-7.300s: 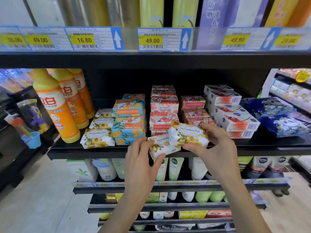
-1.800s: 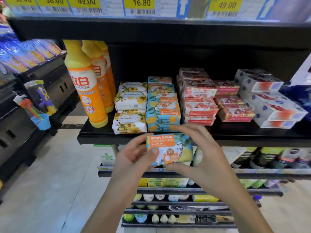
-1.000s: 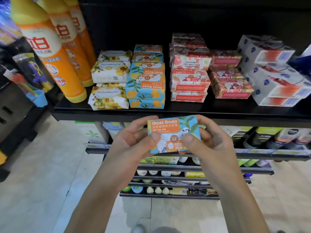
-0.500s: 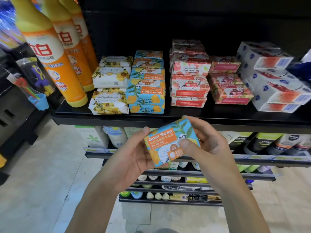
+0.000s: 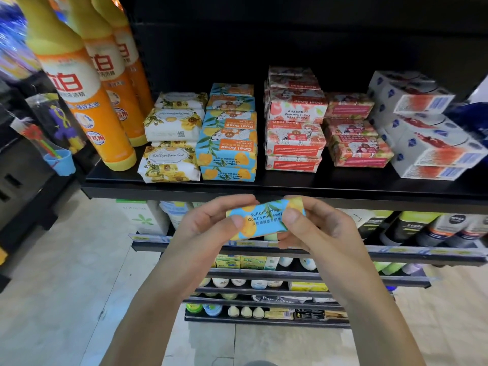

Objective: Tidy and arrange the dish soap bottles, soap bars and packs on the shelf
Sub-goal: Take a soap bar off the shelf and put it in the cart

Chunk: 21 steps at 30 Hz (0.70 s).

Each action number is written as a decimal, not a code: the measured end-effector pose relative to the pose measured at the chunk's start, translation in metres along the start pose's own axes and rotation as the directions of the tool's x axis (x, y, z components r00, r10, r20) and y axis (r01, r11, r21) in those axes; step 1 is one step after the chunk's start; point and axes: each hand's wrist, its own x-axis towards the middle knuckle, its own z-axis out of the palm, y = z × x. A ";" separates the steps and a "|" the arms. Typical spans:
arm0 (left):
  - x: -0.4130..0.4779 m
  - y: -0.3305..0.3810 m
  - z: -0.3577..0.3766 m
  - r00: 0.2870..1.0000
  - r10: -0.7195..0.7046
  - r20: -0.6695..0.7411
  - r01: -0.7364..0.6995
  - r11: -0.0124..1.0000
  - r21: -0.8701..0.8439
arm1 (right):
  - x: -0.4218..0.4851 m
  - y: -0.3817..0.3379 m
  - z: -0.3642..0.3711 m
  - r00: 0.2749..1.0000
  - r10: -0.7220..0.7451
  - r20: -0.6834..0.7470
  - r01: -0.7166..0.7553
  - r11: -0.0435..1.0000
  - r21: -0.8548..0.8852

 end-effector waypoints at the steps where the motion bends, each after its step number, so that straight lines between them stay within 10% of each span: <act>1: 0.000 -0.002 -0.001 1.000 -0.004 0.003 0.004 1.000 -0.011 | 0.000 0.000 0.000 1.000 -0.004 -0.007 0.004 1.000 0.015; 12: -0.001 -0.004 0.005 0.968 -0.246 -0.048 0.235 0.958 -0.163 | -0.006 0.001 -0.006 0.996 -0.087 0.019 0.086 0.996 0.020; 21: -0.007 -0.010 0.006 0.997 -0.071 -0.037 0.060 0.969 -0.239 | -0.010 0.003 0.002 0.994 -0.106 -0.028 0.109 0.972 0.206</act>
